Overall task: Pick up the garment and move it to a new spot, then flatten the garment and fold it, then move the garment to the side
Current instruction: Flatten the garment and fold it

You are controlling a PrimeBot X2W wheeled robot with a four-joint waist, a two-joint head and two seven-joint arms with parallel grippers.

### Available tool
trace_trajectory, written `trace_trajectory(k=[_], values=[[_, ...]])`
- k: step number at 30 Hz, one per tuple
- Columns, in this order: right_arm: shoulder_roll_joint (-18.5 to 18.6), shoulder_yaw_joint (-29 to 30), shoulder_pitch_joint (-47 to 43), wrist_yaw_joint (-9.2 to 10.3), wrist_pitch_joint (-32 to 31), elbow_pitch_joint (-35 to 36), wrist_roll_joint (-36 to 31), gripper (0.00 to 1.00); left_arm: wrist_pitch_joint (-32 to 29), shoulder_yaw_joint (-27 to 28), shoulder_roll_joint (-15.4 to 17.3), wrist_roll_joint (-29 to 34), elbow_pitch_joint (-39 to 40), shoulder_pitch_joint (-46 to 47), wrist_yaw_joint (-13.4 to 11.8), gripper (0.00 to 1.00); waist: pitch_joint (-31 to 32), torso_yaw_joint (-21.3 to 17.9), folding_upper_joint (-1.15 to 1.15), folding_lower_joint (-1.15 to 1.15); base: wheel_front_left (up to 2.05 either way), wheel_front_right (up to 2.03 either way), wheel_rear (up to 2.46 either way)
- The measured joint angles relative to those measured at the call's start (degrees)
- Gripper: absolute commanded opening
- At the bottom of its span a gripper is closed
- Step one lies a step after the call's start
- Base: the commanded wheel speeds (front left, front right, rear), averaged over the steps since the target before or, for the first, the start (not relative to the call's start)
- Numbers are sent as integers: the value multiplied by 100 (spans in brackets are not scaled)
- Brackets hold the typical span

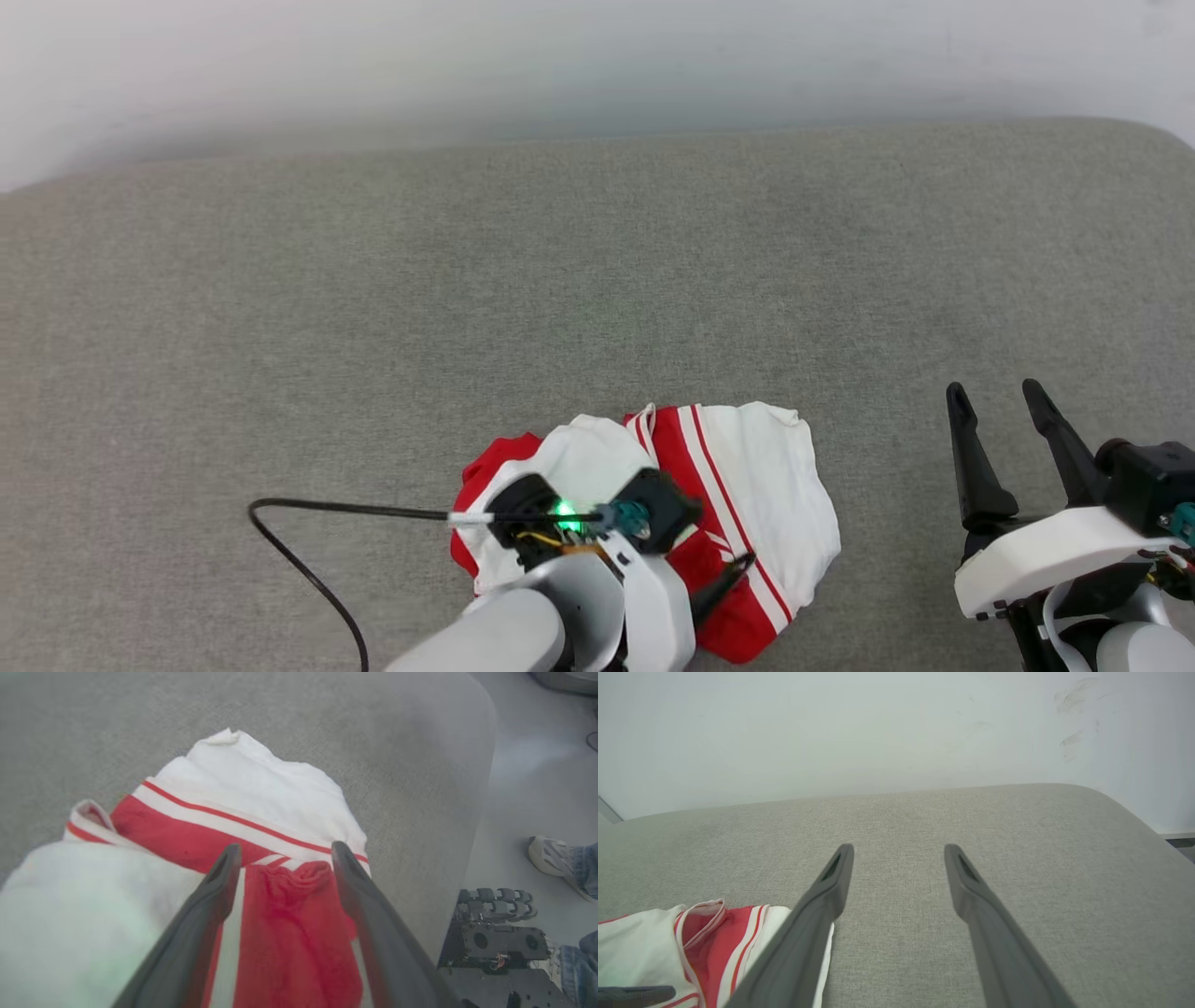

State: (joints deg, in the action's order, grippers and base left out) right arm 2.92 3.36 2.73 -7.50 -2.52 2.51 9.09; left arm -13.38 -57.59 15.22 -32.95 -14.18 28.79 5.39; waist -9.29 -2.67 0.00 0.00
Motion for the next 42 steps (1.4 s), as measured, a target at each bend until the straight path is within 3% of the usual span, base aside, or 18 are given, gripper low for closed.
trace_trajectory(k=[5, 7, 12, 16, 21, 29, 42], values=[[0, 19, -54, 0, -38, -31, -10, 100, 765, 428, 7, 7, 309, -23, -322, 100, 176, 104, 0, 0, 0, 0, 0], [-1, 25, -81, 0, -54, -44, -11, 100, 1205, 756, 30, -5, 435, -130, -628, 100, 310, 164, 0, 0, 0, 0, 0], [0, 53, -185, 0, -101, -25, -29, 100, 1919, 1335, 104, -64, 503, -338, -1120, 100, 510, 287, 0, 0, 0, 0, 0], [0, 68, -255, 0, -130, 22, -53, 100, 2399, 1829, 202, -188, 475, -578, -1519, 100, 634, 394, 0, -1, 0, 0, 0], [0, 54, -395, 0, -178, 27, -52, 100, 2720, 2416, 401, -375, 441, -1017, -1825, 100, 829, 476, 0, 0, 0, 0, 0], [-1, 44, -491, 0, -233, 99, -53, 100, 2827, 3085, 788, -299, 597, -1578, -2011, 100, 1004, 524, 0, -1, 0, 0, 0], [-3, 533, -503, 0, -568, -201, -165, 100, 2830, 3167, 765, -147, 849, -1759, -1986, 100, 899, 683, 0, -1, 0, 0, 0]])
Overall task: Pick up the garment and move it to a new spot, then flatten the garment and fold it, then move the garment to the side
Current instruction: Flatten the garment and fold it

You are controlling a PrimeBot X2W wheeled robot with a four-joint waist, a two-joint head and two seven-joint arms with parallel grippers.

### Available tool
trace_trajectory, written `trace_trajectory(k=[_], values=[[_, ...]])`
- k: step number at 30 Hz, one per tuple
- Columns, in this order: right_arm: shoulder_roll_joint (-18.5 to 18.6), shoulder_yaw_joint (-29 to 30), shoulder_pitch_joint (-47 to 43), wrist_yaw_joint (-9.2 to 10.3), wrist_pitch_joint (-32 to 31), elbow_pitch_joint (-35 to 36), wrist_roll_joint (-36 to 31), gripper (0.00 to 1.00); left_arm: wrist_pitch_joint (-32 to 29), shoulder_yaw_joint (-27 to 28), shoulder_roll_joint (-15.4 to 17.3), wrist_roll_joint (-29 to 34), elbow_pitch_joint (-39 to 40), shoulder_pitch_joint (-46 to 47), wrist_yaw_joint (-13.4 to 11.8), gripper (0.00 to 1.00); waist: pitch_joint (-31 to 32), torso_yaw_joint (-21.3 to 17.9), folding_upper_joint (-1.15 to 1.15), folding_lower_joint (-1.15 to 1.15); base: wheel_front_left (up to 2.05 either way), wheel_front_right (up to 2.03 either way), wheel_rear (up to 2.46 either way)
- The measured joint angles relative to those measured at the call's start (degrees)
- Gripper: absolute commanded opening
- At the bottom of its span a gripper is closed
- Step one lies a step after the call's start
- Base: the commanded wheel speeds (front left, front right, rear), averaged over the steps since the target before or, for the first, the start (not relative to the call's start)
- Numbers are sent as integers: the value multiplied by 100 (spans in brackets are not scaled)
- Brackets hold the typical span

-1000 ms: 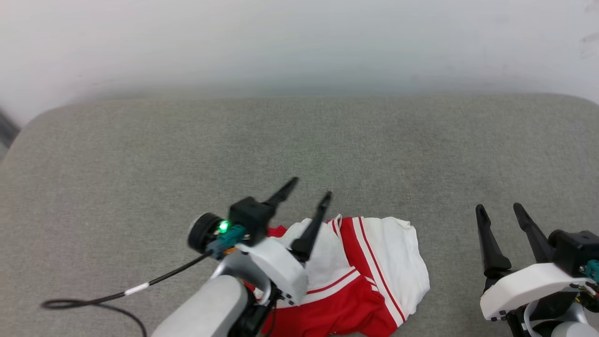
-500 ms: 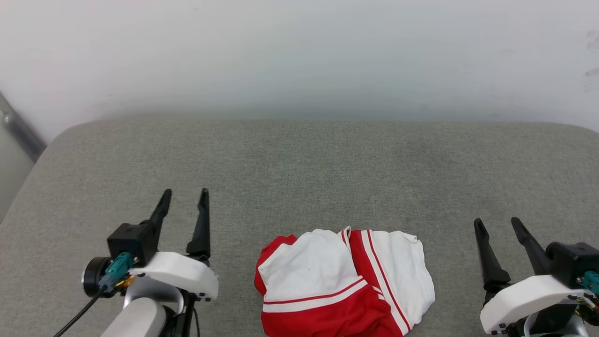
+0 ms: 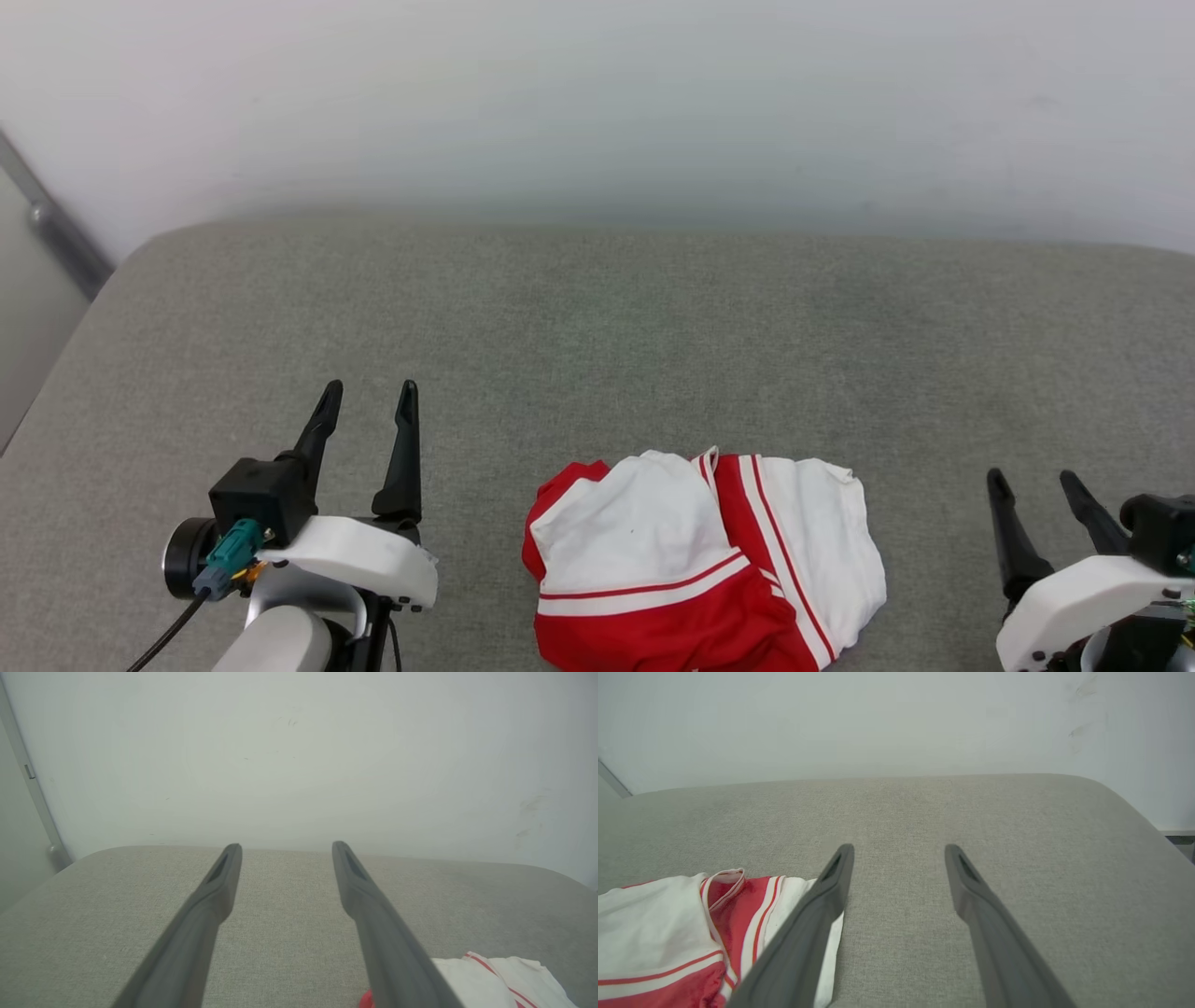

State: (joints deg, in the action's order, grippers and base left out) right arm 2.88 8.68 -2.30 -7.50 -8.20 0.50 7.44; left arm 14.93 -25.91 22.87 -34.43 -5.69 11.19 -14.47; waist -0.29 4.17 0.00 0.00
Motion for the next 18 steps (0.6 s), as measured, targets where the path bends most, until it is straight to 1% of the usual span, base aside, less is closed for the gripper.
trace_trajectory(k=[4, 7, 9, 14, 18], values=[[10, 207, 154, 0, -555, -266, 137, 100, 7, -11, -87, 102, 69, 115, 45, 100, -174, 100, 0, 0, 0, 0, 0], [85, 331, 383, 0, -1154, -456, 312, 100, 14, -16, -203, 186, 113, 237, 120, 100, -364, 200, 0, 0, 0, 0, 0], [201, 321, 541, 0, -1641, -580, 411, 100, 14, -14, -277, 222, 94, 330, 194, 100, -502, 284, 0, 0, 0, 0, 0], [439, -13, 900, 0, -2739, -689, 809, 100, 14, 38, -519, 388, 14, 549, 390, 100, -892, 511, 0, 1, 0, 0, 0], [570, -371, 1140, 0, -3366, -720, 1068, 100, 14, 138, -686, 514, -88, 606, 502, 100, -1169, 703, 0, 0, 0, 0, 0]])
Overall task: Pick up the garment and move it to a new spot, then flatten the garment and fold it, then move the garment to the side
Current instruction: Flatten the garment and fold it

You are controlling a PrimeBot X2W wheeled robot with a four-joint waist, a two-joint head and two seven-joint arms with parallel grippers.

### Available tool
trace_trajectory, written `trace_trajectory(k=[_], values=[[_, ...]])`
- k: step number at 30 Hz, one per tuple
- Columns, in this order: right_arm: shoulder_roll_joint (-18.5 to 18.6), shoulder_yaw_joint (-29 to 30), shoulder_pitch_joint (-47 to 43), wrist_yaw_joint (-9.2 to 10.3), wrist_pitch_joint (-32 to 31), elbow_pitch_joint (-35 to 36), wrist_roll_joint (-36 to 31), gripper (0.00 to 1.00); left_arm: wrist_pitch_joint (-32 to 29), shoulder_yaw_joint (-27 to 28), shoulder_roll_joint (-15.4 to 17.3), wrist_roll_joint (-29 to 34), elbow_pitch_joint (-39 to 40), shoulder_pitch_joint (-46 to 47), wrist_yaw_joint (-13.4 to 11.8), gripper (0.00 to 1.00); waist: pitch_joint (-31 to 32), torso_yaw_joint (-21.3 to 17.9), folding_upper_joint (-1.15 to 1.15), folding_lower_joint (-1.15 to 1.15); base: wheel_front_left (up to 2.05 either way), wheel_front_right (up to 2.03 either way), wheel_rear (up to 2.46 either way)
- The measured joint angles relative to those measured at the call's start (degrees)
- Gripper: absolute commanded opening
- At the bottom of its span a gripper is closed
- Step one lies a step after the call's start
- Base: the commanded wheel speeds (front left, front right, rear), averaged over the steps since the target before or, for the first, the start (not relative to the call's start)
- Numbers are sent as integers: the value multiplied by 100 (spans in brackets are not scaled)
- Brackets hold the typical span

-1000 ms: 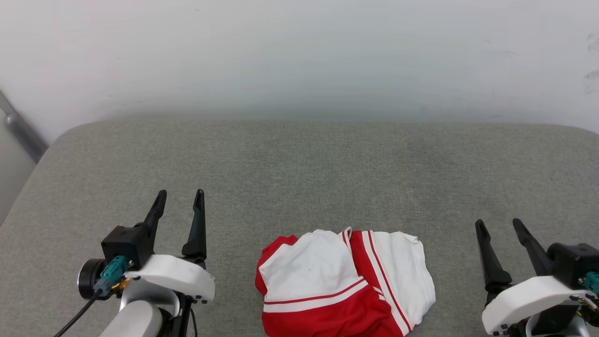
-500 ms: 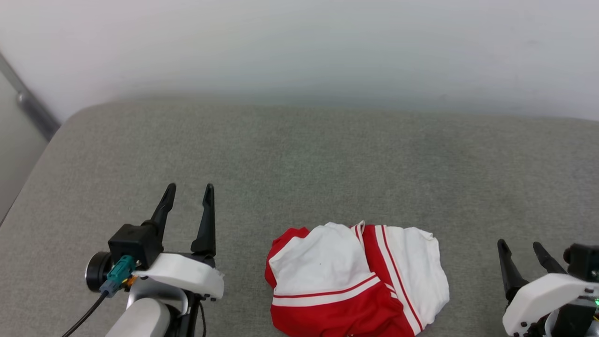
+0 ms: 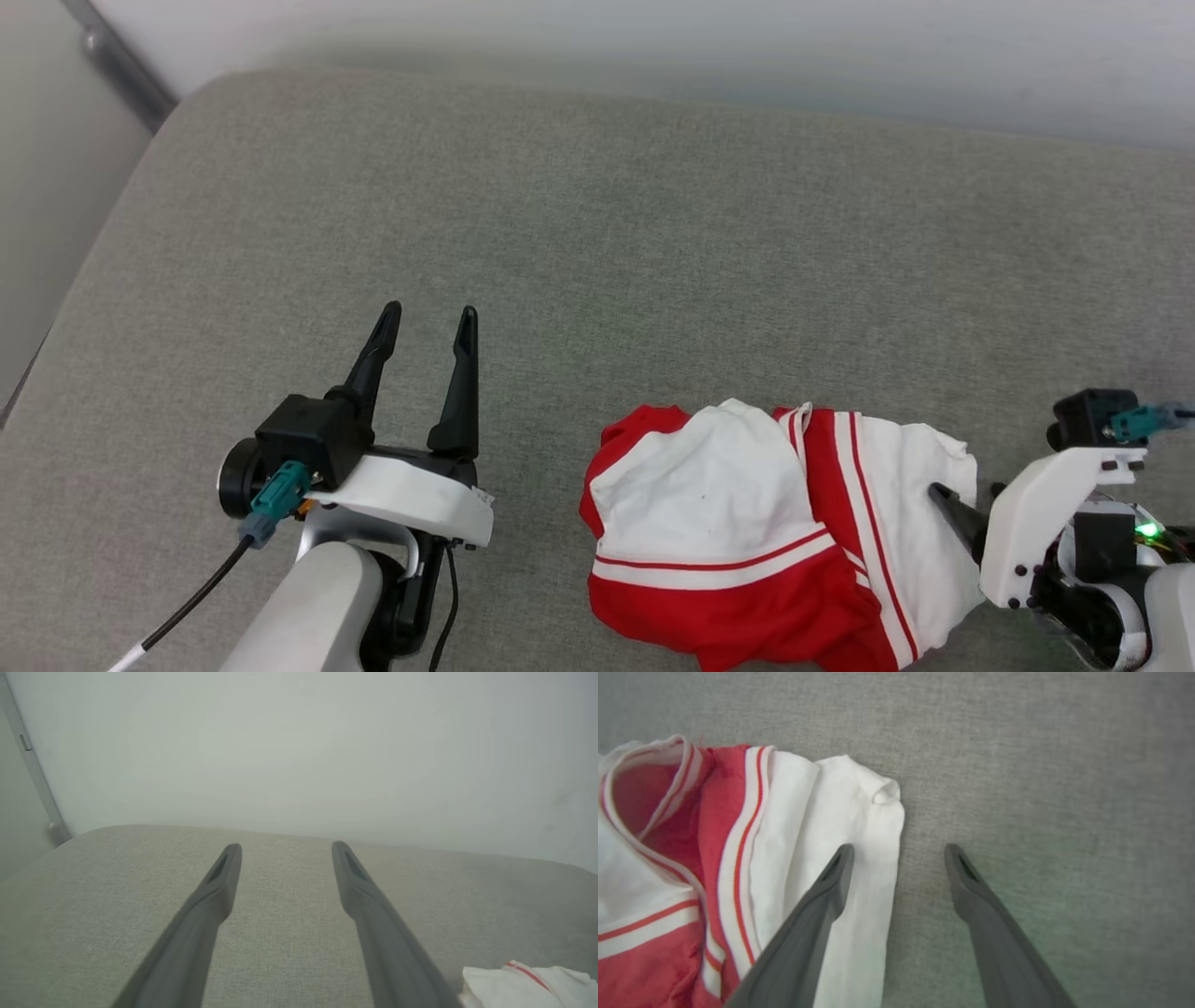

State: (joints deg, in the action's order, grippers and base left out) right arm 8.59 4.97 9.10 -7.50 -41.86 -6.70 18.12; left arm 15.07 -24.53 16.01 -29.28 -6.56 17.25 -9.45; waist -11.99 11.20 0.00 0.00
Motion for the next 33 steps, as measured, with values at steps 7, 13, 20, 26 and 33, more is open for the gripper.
trace_trajectory(k=[7, 13, 20, 26, 33], values=[[198, -229, 354, 0, -772, -359, 31, 100, 0, 169, -201, 192, -183, 46, 227, 100, -199, 254, 0, 0, 0, 0, 0], [207, -368, 396, 1, -669, -452, 55, 0, 0, 339, -263, 292, -330, 7, 302, 100, -93, 223, 0, 0, 0, 0, 0], [368, -141, 569, -1, 29, 46, -164, 0, 0, 434, -255, 344, -474, -109, 374, 100, 98, -34, 0, 0, 0, 0, 0], [426, 903, 216, -2, 109, 63, -426, 0, 0, 468, -220, 342, -512, -228, 367, 100, 254, -299, 0, 0, 0, 0, 0], [103, 1433, -410, -1, 560, -888, -427, 31, -79, 464, -165, 304, -563, -350, 335, 100, 342, -457, 0, 0, 0, 0, 0]])
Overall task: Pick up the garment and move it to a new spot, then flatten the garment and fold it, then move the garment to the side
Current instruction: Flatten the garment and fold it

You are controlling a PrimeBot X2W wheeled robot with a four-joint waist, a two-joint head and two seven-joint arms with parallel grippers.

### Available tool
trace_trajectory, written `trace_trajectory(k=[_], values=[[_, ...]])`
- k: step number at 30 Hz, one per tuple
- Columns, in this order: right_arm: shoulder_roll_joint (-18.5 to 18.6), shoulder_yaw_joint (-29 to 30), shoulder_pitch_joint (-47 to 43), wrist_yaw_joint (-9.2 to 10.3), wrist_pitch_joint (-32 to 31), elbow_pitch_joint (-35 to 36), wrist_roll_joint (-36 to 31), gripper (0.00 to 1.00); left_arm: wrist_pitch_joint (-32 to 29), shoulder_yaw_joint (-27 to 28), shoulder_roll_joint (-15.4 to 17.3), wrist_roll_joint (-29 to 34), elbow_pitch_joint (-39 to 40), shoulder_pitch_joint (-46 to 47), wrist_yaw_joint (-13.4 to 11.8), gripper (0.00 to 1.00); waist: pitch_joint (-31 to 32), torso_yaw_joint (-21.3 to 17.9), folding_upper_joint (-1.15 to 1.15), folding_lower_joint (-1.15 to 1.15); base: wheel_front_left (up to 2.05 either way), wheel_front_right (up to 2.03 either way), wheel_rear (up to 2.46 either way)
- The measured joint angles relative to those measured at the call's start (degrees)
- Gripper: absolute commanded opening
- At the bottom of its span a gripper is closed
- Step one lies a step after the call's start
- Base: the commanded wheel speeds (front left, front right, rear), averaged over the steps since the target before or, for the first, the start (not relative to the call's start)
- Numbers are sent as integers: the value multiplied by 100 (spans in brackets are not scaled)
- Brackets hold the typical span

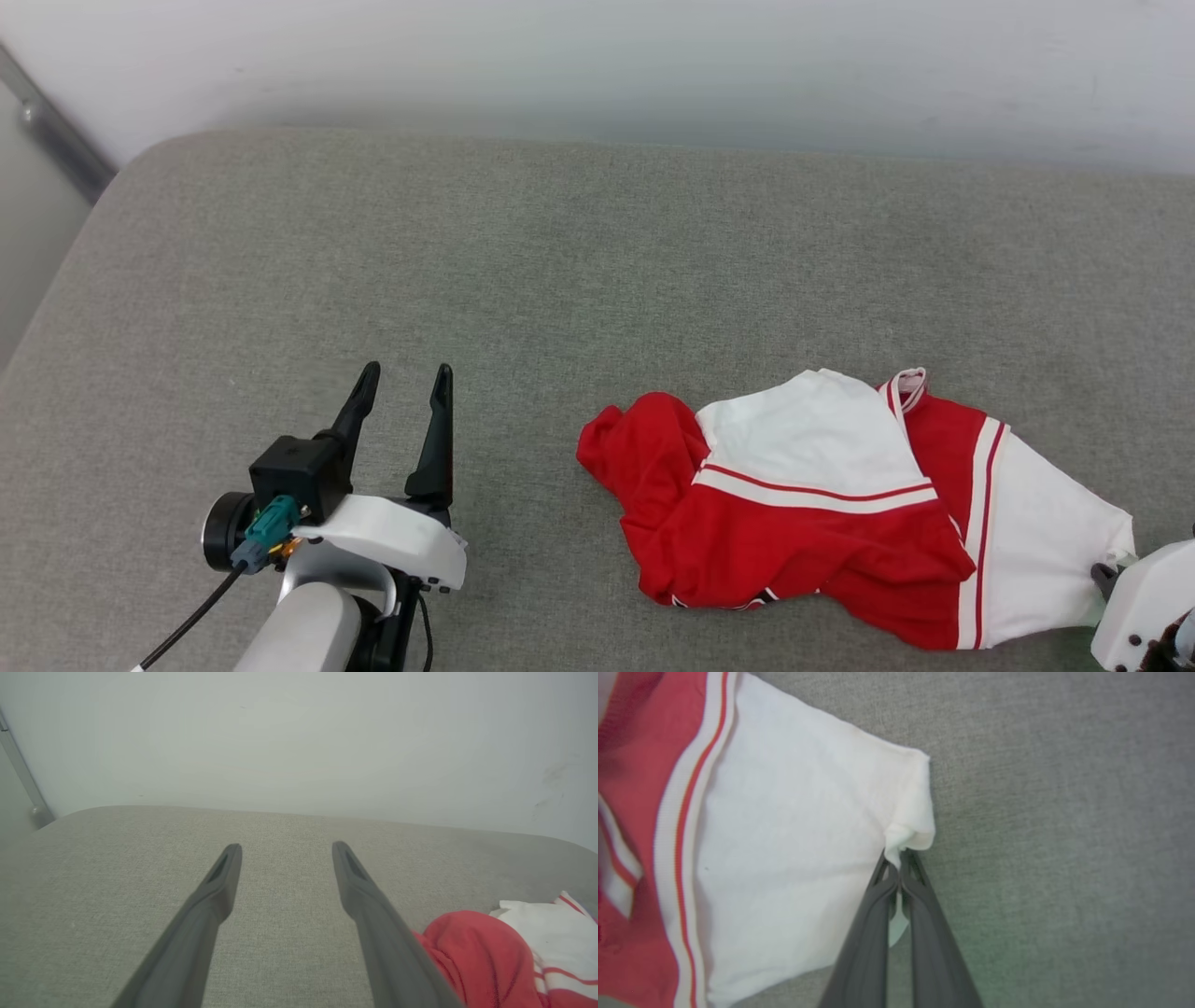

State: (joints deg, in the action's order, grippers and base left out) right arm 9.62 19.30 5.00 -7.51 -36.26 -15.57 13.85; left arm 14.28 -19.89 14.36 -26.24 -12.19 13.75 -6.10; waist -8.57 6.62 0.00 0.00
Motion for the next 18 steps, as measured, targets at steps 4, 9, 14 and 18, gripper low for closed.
trace_trajectory(k=[4, 9, 14, 18], values=[[-126, -76, 34, 0, 732, -203, 87, 100, -43, 10, 60, -27, -18, -71, -20, 100, 44, -68, 0, 0, 0, 0, 0], [-185, -301, 76, 0, 1704, -86, 1, 100, -69, 63, 147, -82, -3, -202, -66, 100, 123, -155, 0, 0, 0, 0, 0], [-200, -339, 93, 1, 2491, 252, -256, 100, -144, 110, 227, -120, 41, -297, -125, 100, 285, -217, 0, 0, 0, 0, 0], [-289, -527, 35, 1, 3085, 669, -345, 100, -210, 122, 301, -126, 94, -398, -174, 100, 453, -261, 0, 0, 0, 0, 0]])
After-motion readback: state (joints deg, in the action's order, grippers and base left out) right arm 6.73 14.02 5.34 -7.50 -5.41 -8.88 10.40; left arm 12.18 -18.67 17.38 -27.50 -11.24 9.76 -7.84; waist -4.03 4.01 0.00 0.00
